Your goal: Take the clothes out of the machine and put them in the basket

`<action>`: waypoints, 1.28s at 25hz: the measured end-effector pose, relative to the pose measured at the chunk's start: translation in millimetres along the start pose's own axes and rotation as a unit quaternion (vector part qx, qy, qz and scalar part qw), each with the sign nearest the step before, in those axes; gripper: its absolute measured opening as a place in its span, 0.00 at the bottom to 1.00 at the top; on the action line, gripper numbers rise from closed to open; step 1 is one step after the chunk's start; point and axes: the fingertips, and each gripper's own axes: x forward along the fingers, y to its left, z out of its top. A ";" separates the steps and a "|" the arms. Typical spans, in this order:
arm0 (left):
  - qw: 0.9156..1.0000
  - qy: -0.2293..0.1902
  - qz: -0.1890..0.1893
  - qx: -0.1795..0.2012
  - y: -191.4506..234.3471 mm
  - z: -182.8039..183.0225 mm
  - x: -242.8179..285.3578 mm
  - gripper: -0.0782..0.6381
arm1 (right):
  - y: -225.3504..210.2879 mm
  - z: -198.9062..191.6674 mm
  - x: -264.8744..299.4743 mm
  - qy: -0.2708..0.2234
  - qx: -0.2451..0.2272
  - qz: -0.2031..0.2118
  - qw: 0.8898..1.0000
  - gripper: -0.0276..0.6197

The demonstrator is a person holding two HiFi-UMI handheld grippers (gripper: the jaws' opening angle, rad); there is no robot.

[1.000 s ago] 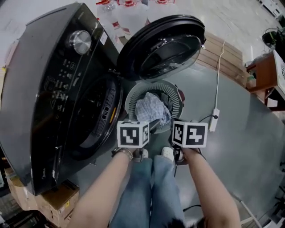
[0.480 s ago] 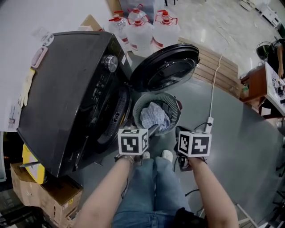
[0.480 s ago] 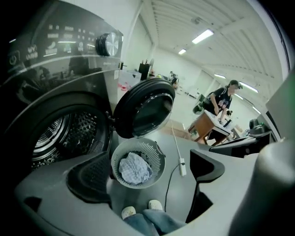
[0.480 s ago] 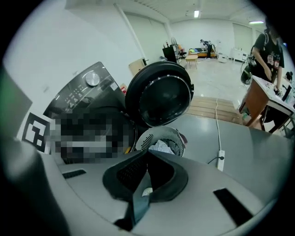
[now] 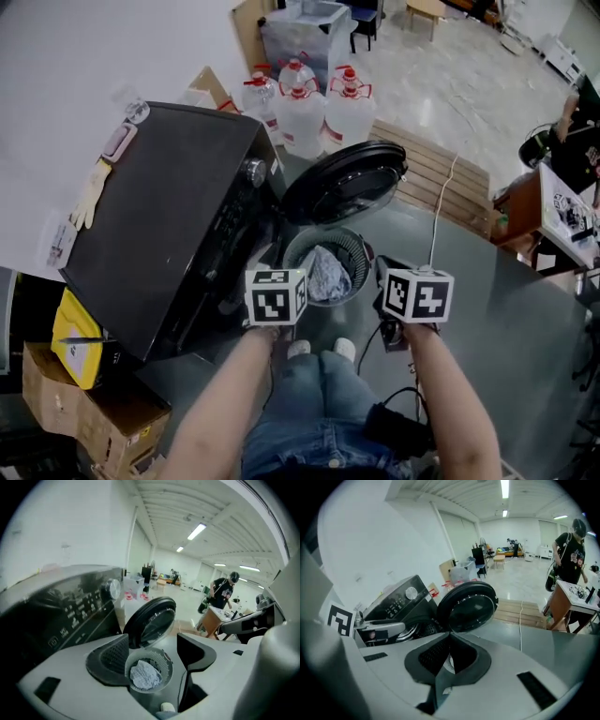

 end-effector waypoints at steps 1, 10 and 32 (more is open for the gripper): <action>1.000 -0.014 0.005 0.005 1.3 13.7 -6.7 0.54 | 4.8 11.3 -6.1 -0.012 0.002 0.006 1.000 0.03; 0.990 -0.135 0.035 0.028 21.3 99.6 -82.4 0.35 | 58.4 74.7 -51.4 -0.107 -0.035 0.041 0.993 0.03; 0.924 -0.350 0.057 0.143 4.8 194.1 -232.9 0.11 | 127.2 178.6 -179.6 -0.309 -0.234 0.063 0.920 0.03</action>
